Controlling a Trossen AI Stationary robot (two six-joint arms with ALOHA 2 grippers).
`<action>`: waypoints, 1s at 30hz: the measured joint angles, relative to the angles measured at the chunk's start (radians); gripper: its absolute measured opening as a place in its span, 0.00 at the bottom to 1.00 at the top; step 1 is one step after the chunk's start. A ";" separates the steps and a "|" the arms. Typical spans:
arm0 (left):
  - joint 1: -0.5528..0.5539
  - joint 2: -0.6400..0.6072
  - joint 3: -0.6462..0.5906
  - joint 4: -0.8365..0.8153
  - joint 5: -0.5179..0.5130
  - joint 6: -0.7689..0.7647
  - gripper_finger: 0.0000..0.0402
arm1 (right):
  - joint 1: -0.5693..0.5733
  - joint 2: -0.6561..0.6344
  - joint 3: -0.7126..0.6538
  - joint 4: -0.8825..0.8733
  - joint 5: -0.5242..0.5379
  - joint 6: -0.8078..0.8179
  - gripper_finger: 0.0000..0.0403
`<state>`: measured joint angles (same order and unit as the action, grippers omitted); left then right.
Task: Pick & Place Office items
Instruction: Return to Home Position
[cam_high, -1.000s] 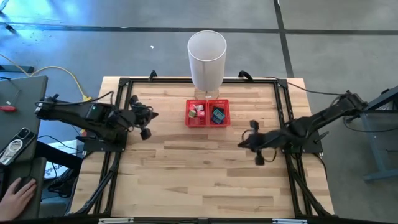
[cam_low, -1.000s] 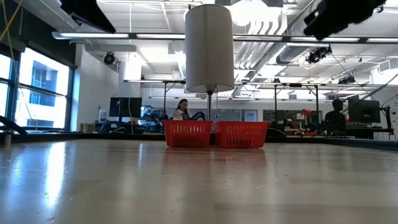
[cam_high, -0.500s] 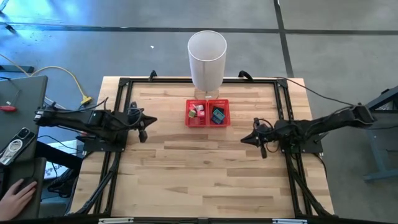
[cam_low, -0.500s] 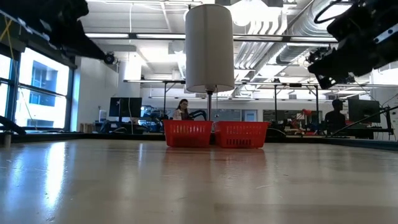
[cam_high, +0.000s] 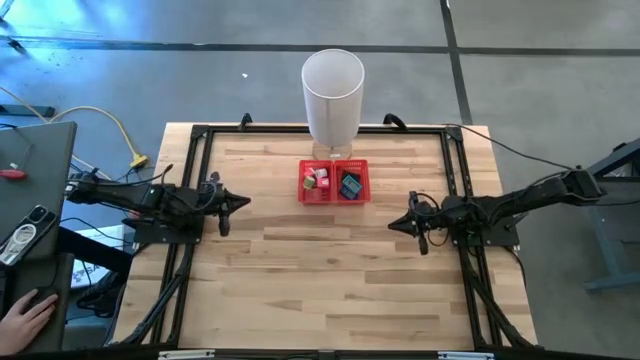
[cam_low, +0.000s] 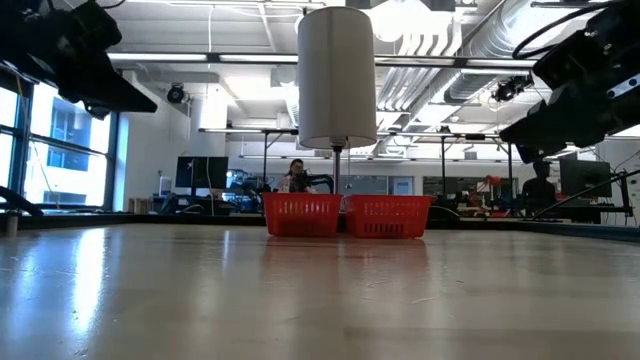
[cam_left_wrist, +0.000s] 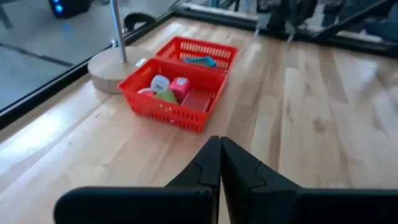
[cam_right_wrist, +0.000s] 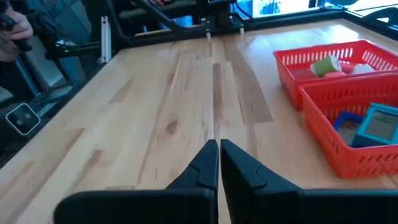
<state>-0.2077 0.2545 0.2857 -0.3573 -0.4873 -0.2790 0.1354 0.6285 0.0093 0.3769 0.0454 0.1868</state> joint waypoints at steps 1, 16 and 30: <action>-0.007 -0.018 -0.006 0.000 0.000 0.002 0.00 | 0.000 0.000 0.000 0.000 0.000 -0.002 0.01; -0.105 -0.250 -0.172 0.107 -0.002 -0.008 0.00 | 0.000 0.031 -0.001 -0.026 0.086 0.056 0.01; -0.173 -0.240 -0.198 0.164 0.007 0.013 0.00 | 0.000 0.032 -0.003 -0.044 0.109 0.045 0.01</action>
<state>-0.3803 0.0147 0.0873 -0.1932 -0.4798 -0.2665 0.1352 0.6604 0.0063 0.3332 0.1547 0.2321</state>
